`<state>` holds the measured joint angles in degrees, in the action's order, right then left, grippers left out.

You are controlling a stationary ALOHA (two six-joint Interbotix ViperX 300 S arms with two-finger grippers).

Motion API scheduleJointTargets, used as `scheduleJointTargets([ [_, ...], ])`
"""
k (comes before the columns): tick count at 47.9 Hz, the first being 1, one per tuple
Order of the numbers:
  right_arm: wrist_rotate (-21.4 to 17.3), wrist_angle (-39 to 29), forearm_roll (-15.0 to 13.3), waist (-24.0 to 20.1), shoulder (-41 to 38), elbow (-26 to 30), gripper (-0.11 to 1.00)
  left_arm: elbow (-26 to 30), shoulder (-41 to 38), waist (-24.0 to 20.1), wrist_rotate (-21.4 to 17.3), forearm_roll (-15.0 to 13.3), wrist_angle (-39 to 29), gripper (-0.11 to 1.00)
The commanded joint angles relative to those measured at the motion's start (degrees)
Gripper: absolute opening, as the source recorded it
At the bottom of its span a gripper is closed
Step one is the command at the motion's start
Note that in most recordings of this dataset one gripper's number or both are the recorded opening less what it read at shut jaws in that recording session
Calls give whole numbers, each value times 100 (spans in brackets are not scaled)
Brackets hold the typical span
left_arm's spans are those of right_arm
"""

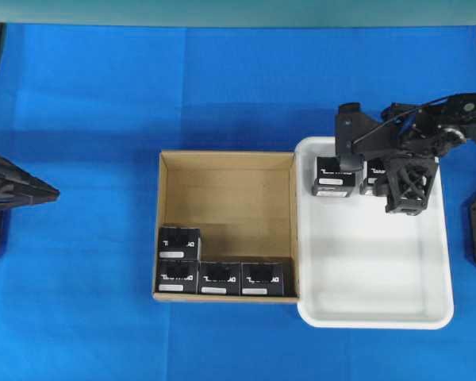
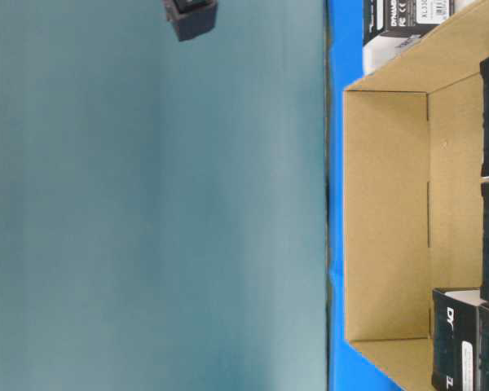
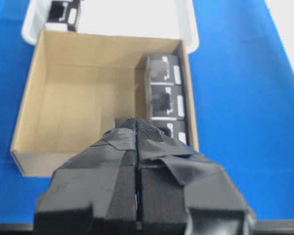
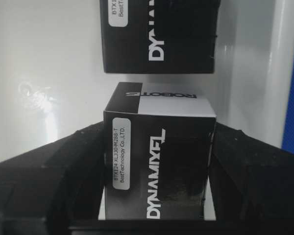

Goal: Pick the box from inside the cardboard box.

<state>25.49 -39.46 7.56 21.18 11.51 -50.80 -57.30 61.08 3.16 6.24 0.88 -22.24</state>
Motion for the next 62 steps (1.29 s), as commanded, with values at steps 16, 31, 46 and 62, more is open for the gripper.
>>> scheduleJointTargets([
  [16,-9,352,18,-35,-202,-9,62,123,-105,0,9,9,132,-7],
  [31,-26,334,26,-35,-264,0,62,132,-114,0,0,9,132,-7],
  [46,-62,299,26,-62,-229,18,98,141,-114,0,0,9,132,-7],
  [62,-281,-589,26,-35,598,519,96,132,-114,0,-53,9,132,-7],
])
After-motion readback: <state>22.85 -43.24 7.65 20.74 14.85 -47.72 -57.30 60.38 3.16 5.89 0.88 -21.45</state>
